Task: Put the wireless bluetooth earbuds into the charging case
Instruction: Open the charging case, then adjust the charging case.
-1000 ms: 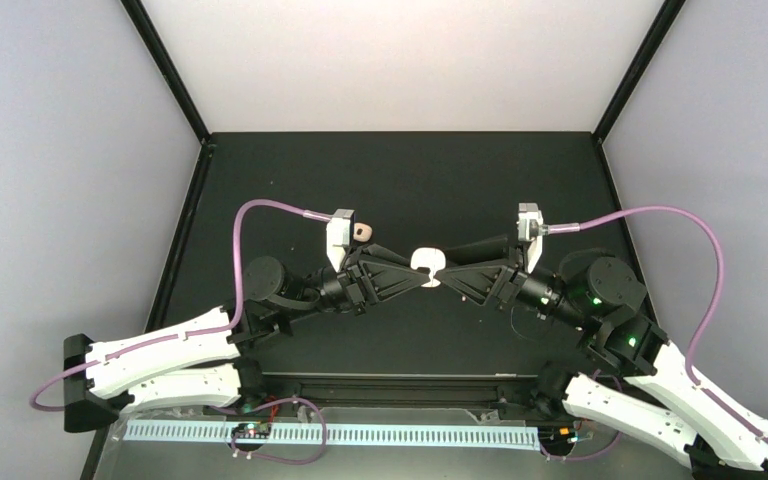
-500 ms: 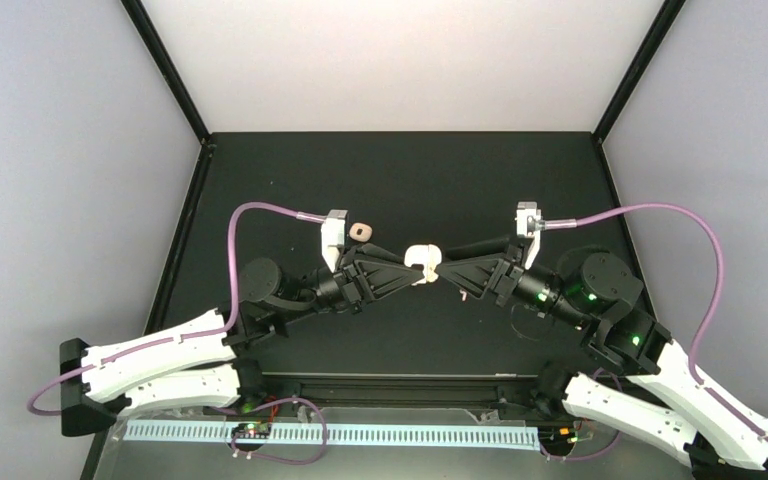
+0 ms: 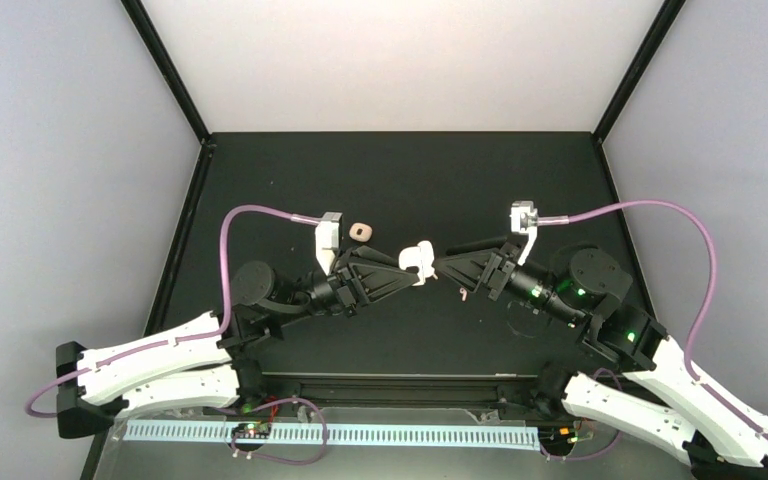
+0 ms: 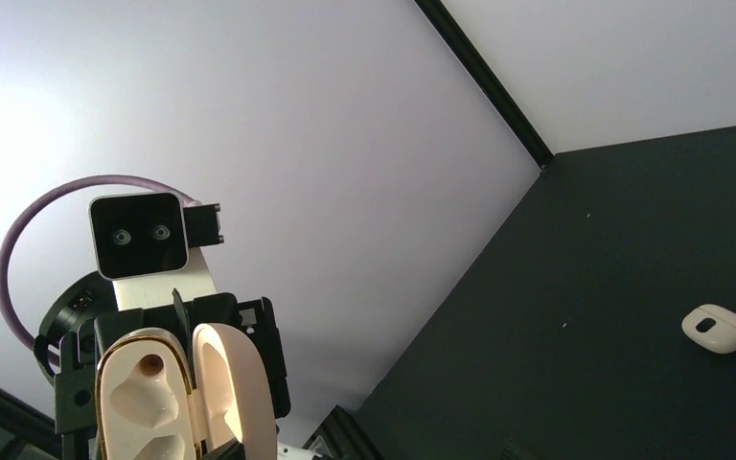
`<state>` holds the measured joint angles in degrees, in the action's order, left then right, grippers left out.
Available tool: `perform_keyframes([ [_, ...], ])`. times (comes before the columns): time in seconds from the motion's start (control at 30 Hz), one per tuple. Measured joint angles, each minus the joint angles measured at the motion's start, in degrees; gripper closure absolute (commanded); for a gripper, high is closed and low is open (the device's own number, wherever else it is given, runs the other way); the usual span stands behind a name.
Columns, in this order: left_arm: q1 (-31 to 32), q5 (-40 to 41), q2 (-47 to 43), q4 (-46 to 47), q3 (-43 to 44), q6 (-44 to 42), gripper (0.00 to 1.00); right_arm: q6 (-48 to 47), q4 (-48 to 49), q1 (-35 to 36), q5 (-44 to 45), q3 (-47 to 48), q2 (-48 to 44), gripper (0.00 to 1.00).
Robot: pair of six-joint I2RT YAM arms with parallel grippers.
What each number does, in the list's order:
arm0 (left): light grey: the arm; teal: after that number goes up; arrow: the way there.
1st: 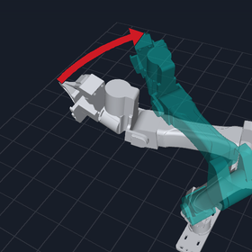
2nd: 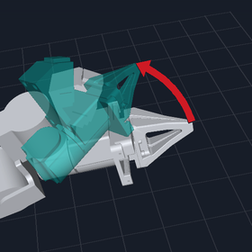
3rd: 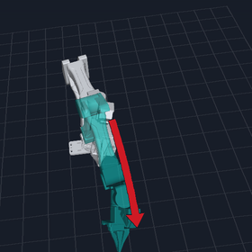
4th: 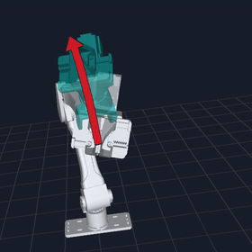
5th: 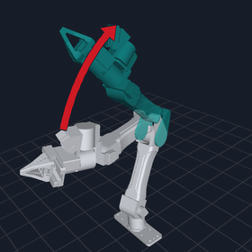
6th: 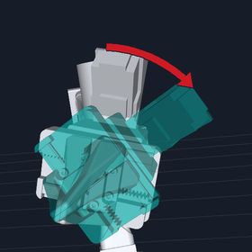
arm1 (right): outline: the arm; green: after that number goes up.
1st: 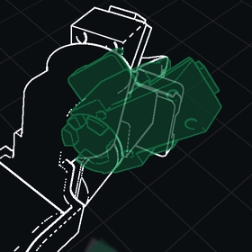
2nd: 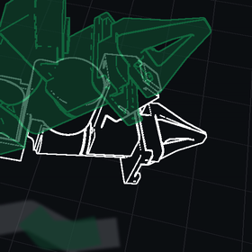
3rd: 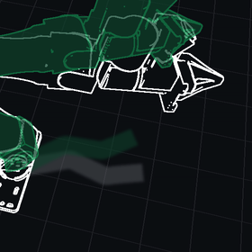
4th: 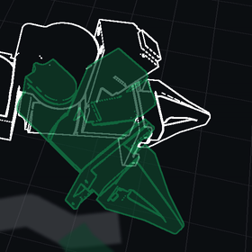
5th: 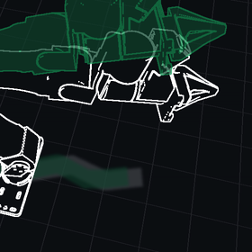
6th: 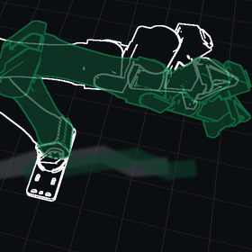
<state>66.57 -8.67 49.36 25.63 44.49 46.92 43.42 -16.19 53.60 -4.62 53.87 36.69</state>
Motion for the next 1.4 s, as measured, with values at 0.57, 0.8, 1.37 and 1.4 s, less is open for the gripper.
perform_keyframes([
  [0.57, 0.3, 5.6, -9.3, 3.5, -8.8, -1.9, 0.98, -1.7, 1.7, 0.0, -6.2, -2.3, -3.7, 0.31],
  [0.8, 0.3, 5.1, -6.5, 7.4, -10.7, -1.4, 0.98, -1.7, 4.9, 0.0, -12.2, -1.3, -0.2, 0.34],
  [1.37, 0.3, 0.8, -1.9, 15.9, -10.8, 0.4, 0.99, -2.4, 4.8, 0.0, -12.5, 0.9, 2.9, 0.58],
  [1.4, 0.3, 0.7, -1.8, 16.2, -10.8, 0.5, 0.98, -2.4, 4.9, 0.0, -12.5, 0.9, 2.9, 0.59],
])
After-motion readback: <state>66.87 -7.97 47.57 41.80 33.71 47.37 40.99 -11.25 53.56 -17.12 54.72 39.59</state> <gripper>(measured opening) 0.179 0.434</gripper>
